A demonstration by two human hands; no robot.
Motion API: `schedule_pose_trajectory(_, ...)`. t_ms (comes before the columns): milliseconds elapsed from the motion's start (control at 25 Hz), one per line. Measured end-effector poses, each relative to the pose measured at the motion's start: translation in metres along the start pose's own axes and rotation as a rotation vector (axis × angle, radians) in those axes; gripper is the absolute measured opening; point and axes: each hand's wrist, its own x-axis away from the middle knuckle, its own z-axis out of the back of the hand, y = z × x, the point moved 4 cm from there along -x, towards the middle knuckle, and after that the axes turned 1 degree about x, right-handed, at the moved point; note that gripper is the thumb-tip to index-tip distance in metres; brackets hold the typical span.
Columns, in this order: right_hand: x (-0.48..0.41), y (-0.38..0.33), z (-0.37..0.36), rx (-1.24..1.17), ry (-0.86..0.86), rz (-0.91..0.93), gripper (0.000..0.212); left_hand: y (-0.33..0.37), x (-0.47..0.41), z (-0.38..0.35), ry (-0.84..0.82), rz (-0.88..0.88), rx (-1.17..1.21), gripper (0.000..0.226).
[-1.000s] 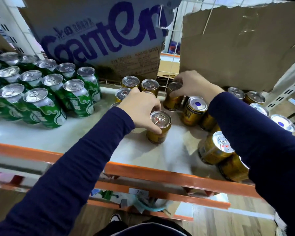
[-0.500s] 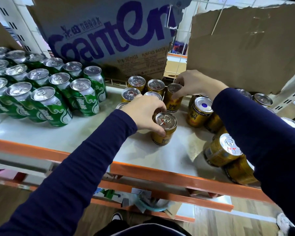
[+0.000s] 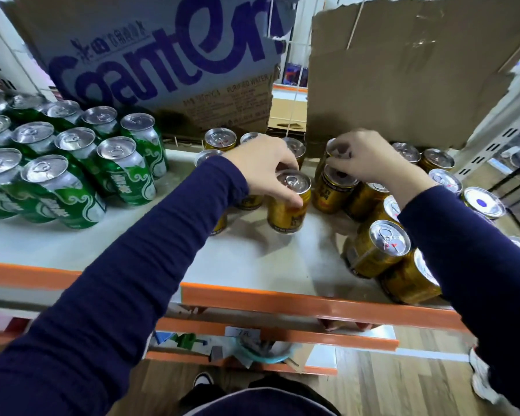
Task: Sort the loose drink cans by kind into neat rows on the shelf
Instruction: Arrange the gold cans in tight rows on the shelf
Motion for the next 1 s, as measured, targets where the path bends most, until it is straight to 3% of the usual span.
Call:
schedule_pose_trajectory(320, 0.036, 0.012, -0.01, -0.03, 0.052, -0.021, 0.035, -0.011, -0.041, -0.001, -0.091, 0.068, -0.065, 0.077)
schedule_pose_trajectory(480, 0.041, 0.011, -0.011, -0.072, 0.103, -0.024, 0.035, -0.018, -0.04, -0.008, -0.04, 0.118, -0.103, 0.086)
schedule_pose_trajectory(600, 0.043, 0.01, -0.011, -0.088, 0.088, -0.023, 0.036, -0.018, -0.037, -0.007, 0.023, 0.113, -0.041, 0.083)
schedule_pose_trajectory(800, 0.06, 0.02, 0.005, -0.149, 0.142, -0.036, 0.038, -0.01, -0.037, -0.006, -0.028, 0.071, -0.104, 0.074)
schedule_pose_trajectory(1000, 0.088, 0.049, 0.031, -0.121, 0.224, -0.151, 0.029, 0.029, -0.062, -0.016, 0.108, -0.017, -0.066, 0.058)
